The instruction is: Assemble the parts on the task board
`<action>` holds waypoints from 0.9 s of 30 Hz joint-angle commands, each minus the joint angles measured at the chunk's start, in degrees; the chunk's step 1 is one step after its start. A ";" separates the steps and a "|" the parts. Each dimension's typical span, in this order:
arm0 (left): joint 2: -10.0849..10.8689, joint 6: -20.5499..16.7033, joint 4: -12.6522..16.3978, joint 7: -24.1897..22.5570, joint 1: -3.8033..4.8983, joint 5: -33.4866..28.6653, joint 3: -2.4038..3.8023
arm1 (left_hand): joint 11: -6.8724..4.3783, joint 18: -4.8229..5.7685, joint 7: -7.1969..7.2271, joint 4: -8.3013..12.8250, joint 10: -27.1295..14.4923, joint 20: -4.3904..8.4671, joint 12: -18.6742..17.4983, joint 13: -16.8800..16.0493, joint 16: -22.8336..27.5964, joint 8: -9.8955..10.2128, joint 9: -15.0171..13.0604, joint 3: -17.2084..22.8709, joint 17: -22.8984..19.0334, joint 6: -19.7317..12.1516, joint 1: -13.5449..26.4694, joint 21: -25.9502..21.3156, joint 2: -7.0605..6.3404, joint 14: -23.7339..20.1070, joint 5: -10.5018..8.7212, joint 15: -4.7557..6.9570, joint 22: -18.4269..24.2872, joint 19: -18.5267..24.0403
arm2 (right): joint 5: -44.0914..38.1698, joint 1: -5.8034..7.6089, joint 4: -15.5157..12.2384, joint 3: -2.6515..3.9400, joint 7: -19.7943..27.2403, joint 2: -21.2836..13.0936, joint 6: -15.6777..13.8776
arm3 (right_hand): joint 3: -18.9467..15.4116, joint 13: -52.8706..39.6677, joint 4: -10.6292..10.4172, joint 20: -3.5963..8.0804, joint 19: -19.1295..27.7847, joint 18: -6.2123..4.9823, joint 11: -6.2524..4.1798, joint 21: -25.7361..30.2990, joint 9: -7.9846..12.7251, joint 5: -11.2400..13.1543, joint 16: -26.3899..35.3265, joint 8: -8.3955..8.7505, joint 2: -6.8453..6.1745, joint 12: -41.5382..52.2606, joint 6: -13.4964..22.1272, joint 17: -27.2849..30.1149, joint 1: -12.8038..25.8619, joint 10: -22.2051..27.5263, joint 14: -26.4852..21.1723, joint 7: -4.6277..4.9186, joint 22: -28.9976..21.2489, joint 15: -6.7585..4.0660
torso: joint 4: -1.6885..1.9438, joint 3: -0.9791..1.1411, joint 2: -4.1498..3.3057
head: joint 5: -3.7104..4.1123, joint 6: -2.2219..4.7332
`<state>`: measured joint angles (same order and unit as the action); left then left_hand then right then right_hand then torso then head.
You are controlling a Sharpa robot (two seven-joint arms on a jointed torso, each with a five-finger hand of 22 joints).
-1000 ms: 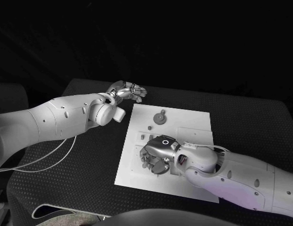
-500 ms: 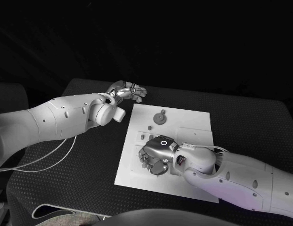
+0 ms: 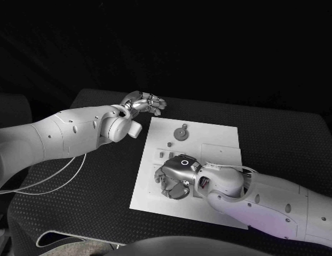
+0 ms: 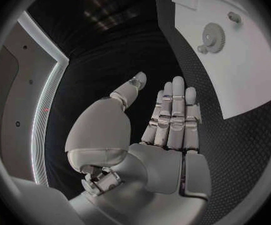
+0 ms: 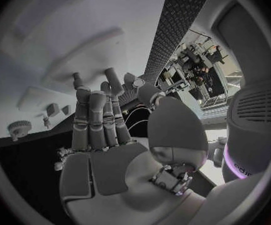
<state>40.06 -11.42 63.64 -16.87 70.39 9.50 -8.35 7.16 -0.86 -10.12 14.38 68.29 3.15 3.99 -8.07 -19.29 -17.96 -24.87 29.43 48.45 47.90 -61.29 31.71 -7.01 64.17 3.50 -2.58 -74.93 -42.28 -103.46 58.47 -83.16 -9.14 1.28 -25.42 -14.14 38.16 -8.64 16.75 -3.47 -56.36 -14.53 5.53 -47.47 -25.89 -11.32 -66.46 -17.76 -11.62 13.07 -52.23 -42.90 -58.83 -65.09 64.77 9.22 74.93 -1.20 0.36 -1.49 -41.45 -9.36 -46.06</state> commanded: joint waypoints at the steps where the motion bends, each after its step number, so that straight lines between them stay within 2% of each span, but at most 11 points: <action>1: -0.04 0.76 0.13 -0.42 0.04 -0.28 0.05 | -0.03 -0.17 -0.23 -0.37 0.23 -0.02 0.16 0.07 0.33 -0.31 0.10 -0.14 0.10 0.00 0.43 -0.33 0.28 0.29 -0.27 0.03 -0.99 -0.12 | 1.20 -0.05 -0.14 -0.02 0.97 0.00 -0.28 | -1.01 0.21 -0.03 0.05 0.53 -0.47 0.08 -0.09 0.20 -0.20 -0.35 0.26 -0.50 -0.26 0.52 -0.07 -0.26 0.50 -0.11 0.09 0.95 0.41 | 0.02 0.07 -0.04 | -0.01 -0.01; 8: -0.10 0.87 0.11 -0.39 0.04 -0.28 0.05 | -0.03 -0.17 -0.23 -0.39 0.22 -0.02 0.15 0.07 0.34 -0.32 0.10 -0.15 0.11 -0.01 0.45 -0.34 0.26 0.29 -0.27 0.03 -0.99 -0.12 | 1.25 -0.05 -0.07 -0.02 0.68 -0.36 -2.21 | -1.79 0.48 -0.05 -0.03 0.70 -0.47 0.23 -0.03 0.44 -0.50 -0.44 0.47 -0.66 -0.41 0.89 -0.08 -0.63 0.89 -0.36 0.25 0.89 0.55 | -0.01 0.11 -0.02 | -0.01 0.02; 14: -0.09 0.87 -0.11 -0.38 0.03 -0.28 0.04 | -0.02 -0.17 -0.23 -0.40 0.21 -0.02 0.14 0.08 0.35 -0.32 0.11 -0.15 0.12 -0.03 0.46 -0.35 0.26 0.28 -0.27 0.02 -0.99 -0.11 | 2.45 0.02 -0.97 0.01 1.33 -2.00 -4.40 | -2.10 0.85 -0.12 -0.15 0.83 -0.47 0.49 0.05 0.76 -0.53 -0.47 0.82 -1.35 -0.71 1.49 -0.04 -0.94 1.59 -0.58 0.52 0.84 0.80 | 0.01 0.12 0.00 | 0.14 0.13; 17: 0.01 0.88 -0.27 -0.37 0.03 -0.28 0.04 | -0.02 -0.17 -0.23 -0.41 0.20 -0.02 0.13 0.08 0.36 -0.32 0.11 -0.15 0.12 -0.04 0.46 -0.35 0.26 0.28 -0.27 0.02 -0.99 -0.11 | 6.10 0.87 -2.37 0.17 2.72 -3.82 -6.36 | -3.10 1.11 -0.17 -0.24 0.73 -0.47 0.69 -0.07 0.93 -1.00 -0.66 0.95 -2.26 -0.90 1.79 -0.06 -0.24 2.09 -0.54 0.64 0.87 1.02 | -0.04 0.12 -0.01 | 0.33 0.32; 20: 0.06 0.83 -0.44 -0.38 0.03 -0.28 0.04 | -0.02 -0.17 -0.23 -0.41 0.20 -0.02 0.13 0.08 0.37 -0.32 0.11 -0.16 0.12 -0.04 0.46 -0.35 0.25 0.28 -0.27 0.02 -0.99 -0.11 | 11.14 2.10 -3.84 0.90 4.02 -5.85 -7.08 | -4.20 1.49 -0.25 -0.23 0.60 -0.47 1.00 -0.17 1.07 -0.61 -0.84 1.07 -2.66 -1.34 2.16 -0.08 0.47 3.02 -0.48 0.26 0.87 1.28 | -0.16 0.18 0.00 | 0.51 0.58; 23: -0.15 1.01 -0.96 -0.42 0.02 -0.28 0.04 | -0.02 -0.17 -0.24 -0.41 0.20 -0.02 0.13 0.09 0.37 -0.32 0.12 -0.16 0.12 -0.04 0.46 -0.36 0.25 0.28 -0.27 0.02 -0.99 -0.11 | 16.93 3.30 -4.72 2.21 5.05 -7.99 -6.59 | -4.90 1.83 -0.30 -0.17 0.52 -0.47 1.22 -0.19 1.15 -0.31 -0.98 1.13 -2.54 -1.54 2.46 -0.08 0.98 3.53 -0.48 0.04 0.82 1.50 | -0.22 0.17 0.06 | 0.87 0.93; 25: -0.24 1.06 -1.32 -0.39 0.01 -0.29 0.03 | -0.02 -0.17 -0.23 -0.41 0.20 -0.02 0.13 0.09 0.37 -0.33 0.12 -0.16 0.13 -0.04 0.46 -0.36 0.25 0.28 -0.27 0.02 -0.99 -0.11 | 22.05 4.35 -4.77 3.13 5.69 -9.53 -5.77 | -5.55 1.95 -0.44 -0.13 0.39 -0.47 1.17 -0.22 1.20 -0.01 -1.15 1.14 -2.01 -1.27 2.69 -0.09 1.71 3.21 -0.41 -0.37 0.77 1.45 | -0.27 0.11 0.17 | 1.27 1.03; 27: -0.50 1.09 -1.84 -0.43 0.00 -0.37 0.03 | -0.02 -0.17 -0.23 -0.42 0.20 -0.02 0.13 0.09 0.37 -0.33 0.12 -0.16 0.13 -0.04 0.46 -0.36 0.25 0.28 -0.27 0.02 -0.99 -0.11 | 26.97 5.44 -4.54 3.68 5.34 -11.30 -4.90 | -6.45 1.54 -0.45 0.13 -0.27 -0.47 0.37 -0.56 1.08 -0.59 -1.60 0.67 -0.74 0.07 2.00 -0.16 2.73 1.08 0.28 0.11 0.78 0.70 | -0.34 0.11 0.23 | 1.81 1.37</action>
<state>39.82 -11.29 62.02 -16.82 70.37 9.49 -8.37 7.17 -0.87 -10.12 14.23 68.29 3.15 3.99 -8.07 -19.30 -17.96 -24.83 29.27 48.50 47.90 -61.29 31.71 -7.01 64.17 3.50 -2.58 -74.92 -42.28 -88.08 63.64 -87.84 -5.48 4.60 -36.11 -19.24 31.92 -6.92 16.35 -3.46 -56.05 -13.83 6.13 -47.91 -24.75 -11.60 -67.91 -16.95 -12.54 12.81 -49.84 -42.99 -56.59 -63.27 64.65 9.26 74.95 -0.45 0.14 -1.34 -41.35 -8.14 -45.04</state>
